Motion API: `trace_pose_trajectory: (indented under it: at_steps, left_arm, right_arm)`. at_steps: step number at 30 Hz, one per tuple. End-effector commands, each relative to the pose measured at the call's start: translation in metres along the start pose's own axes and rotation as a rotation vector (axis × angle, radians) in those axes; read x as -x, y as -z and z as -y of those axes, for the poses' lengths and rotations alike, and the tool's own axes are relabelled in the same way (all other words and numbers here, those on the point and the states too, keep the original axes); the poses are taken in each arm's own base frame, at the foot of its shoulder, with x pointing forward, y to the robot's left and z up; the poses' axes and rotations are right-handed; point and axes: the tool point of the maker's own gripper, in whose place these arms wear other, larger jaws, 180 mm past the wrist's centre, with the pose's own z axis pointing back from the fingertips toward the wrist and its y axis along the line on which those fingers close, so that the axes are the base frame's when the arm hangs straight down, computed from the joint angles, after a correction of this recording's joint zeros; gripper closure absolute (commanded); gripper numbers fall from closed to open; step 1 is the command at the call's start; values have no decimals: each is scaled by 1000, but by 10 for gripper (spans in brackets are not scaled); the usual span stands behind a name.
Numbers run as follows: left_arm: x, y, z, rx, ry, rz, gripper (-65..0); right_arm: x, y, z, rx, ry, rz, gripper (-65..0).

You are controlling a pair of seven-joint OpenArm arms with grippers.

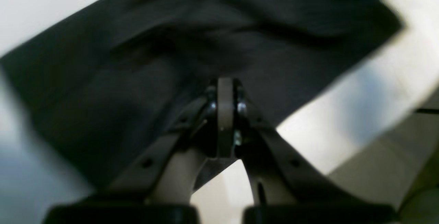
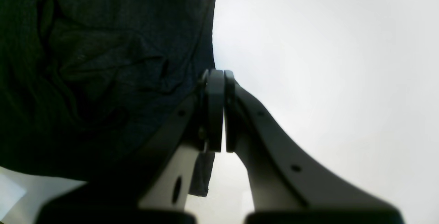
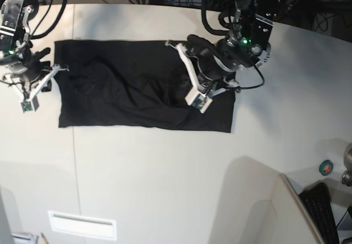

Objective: Layout the t-shirt on the table in an organized manner, then fold the t-shirt properly
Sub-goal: 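Push the strip end inward with the left gripper toward the right gripper, then fold the strip end over with the right gripper toward the middle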

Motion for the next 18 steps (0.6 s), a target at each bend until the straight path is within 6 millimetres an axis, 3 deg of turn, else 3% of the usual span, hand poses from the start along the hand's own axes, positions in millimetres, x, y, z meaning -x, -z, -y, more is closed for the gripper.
trace_pose_trajectory:
  at_steps: [1, 4, 12, 15, 18]
  left_arm:
    - [-8, -2, -8, -12, -16, 30, 0]
    - [1, 6, -31, -53, -55, -5, 0]
    - [39, 32, -39, -39, -106, -138, 0]
    - [48, 42, -21, 13, -87, -175, 0]
    - [39, 49, 14, 87, -36, -164, 0]
  right_arm:
    - [-15, -4, 6, 13, -8, 47, 0]
    - [-15, -4, 6, 12, -9, 47, 0]
    - [-15, -4, 6, 13, -8, 47, 0]
    - [-15, -4, 6, 13, -8, 47, 0]
    - [-15, -4, 5, 10, -10, 47, 0]
